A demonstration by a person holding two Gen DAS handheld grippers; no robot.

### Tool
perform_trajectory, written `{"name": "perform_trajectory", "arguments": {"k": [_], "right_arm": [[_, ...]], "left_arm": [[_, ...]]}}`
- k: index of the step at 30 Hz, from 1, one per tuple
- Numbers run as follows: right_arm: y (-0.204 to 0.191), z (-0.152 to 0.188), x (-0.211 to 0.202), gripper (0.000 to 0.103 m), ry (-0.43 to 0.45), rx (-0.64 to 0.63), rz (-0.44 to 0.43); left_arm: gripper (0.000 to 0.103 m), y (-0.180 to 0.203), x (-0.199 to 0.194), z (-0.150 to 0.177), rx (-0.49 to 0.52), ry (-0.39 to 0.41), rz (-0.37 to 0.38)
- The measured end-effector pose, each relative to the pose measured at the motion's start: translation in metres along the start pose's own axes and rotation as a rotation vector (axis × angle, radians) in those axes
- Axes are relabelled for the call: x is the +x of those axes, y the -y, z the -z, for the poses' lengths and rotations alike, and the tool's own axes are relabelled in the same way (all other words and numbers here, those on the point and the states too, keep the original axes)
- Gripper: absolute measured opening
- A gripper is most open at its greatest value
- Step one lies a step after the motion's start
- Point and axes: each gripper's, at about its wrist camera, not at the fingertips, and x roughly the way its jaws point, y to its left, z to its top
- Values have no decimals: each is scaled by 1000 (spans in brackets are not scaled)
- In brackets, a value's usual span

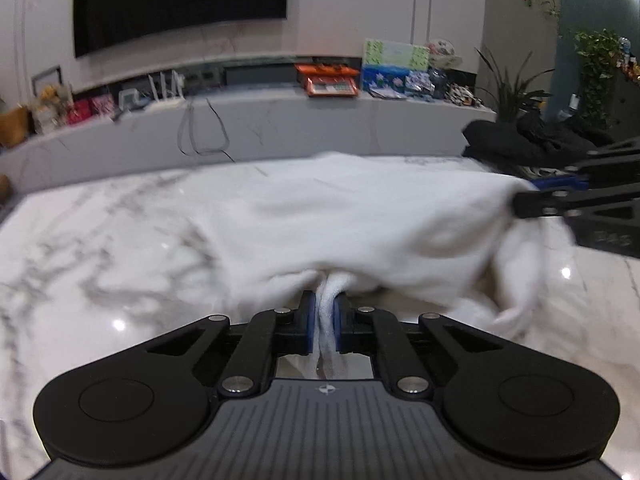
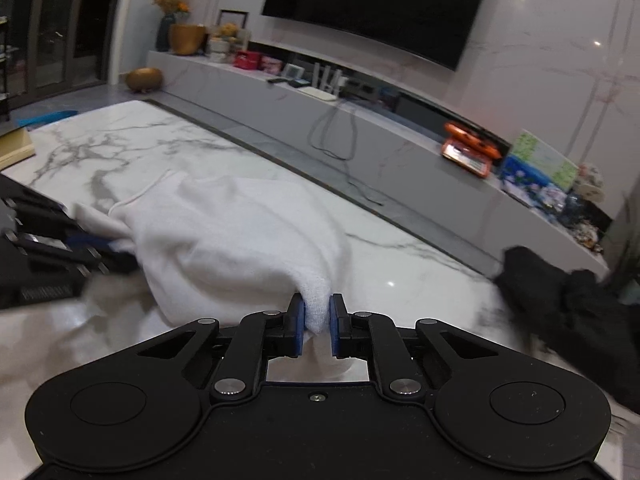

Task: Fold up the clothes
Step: 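Grasp the white garment edge with the left gripper while the right gripper grasps another edge, then lift the white garment with both grippers, shaking it loose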

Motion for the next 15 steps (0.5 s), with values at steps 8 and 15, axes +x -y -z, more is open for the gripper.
{"name": "perform_trajectory", "arguments": {"k": [8, 15], "right_arm": [[48, 31, -45, 10, -83, 94, 138], [92, 71, -66, 10, -171, 164, 275]], "left_arm": [[8, -7, -32, 2, 3, -9, -102], [8, -11, -55, 1, 41, -15, -208]]}}
